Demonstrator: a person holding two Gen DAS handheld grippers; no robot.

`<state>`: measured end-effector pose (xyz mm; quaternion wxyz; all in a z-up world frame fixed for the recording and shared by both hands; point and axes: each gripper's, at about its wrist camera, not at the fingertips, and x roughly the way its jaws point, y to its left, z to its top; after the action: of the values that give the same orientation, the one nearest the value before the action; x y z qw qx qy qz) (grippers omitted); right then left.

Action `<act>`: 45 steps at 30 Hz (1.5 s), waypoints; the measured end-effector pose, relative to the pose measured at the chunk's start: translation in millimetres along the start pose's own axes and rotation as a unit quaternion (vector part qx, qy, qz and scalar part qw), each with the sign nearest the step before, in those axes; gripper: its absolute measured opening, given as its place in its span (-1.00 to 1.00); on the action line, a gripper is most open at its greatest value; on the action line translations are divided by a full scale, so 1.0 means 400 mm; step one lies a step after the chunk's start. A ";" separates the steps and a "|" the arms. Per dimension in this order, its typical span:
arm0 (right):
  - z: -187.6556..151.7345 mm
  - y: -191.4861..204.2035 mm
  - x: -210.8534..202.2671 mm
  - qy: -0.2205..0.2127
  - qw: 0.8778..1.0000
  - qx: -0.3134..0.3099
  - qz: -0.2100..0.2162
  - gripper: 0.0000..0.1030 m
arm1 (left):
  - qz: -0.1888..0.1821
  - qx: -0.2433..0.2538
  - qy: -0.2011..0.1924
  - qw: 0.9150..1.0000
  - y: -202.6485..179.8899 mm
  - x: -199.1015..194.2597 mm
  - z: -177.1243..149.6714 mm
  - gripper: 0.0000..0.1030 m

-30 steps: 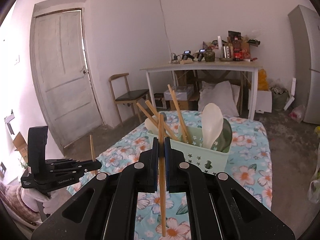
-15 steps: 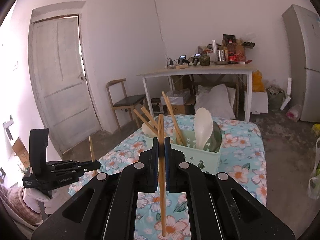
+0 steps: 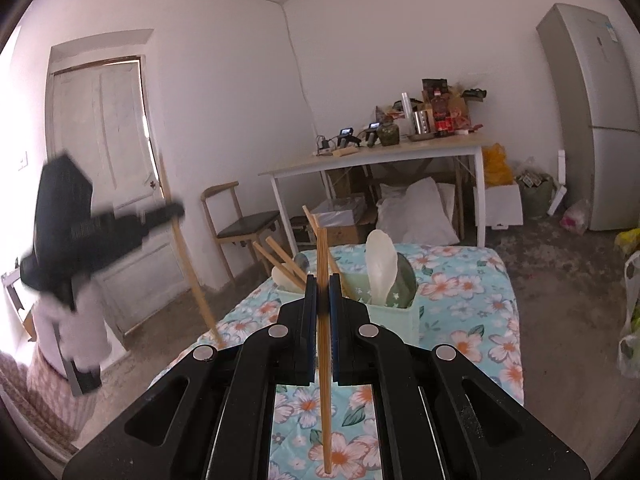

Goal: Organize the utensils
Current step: 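Raise both chopsticks upright above the mint-green holder with both grippers, then lower the left gripper's chopstick into the holder and open it while the right gripper holds its chopstick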

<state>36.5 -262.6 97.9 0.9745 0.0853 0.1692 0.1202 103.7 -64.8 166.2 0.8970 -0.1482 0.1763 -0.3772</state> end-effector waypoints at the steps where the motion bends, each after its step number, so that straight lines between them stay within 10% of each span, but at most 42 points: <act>1: 0.001 -0.003 0.000 -0.001 1.000 0.001 0.001 -0.92 | -0.005 0.004 -0.012 1.000 -0.012 0.005 0.022 -0.90; 9: -0.001 -0.019 -0.004 -0.013 1.000 0.013 0.019 -0.92 | 0.008 0.045 -0.069 0.997 -0.070 0.116 0.126 -0.90; 18: -0.005 -0.057 -0.004 -0.017 0.999 0.029 0.029 -0.92 | 0.079 0.053 -0.037 0.995 -0.028 0.284 0.074 -0.90; 29: -0.009 -0.071 0.002 -0.012 0.999 0.038 0.029 -0.92 | 0.082 0.019 0.024 0.996 0.030 0.385 -0.012 -0.88; 45: 0.009 -0.055 -0.014 -0.026 0.999 0.029 0.019 -0.92 | 0.044 0.020 -0.003 0.999 0.004 0.256 -0.012 0.07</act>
<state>37.0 -285.6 98.3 0.9731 0.1197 0.1459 0.1318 169.7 -138.9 140.3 0.9162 -0.1238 0.1722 -0.3399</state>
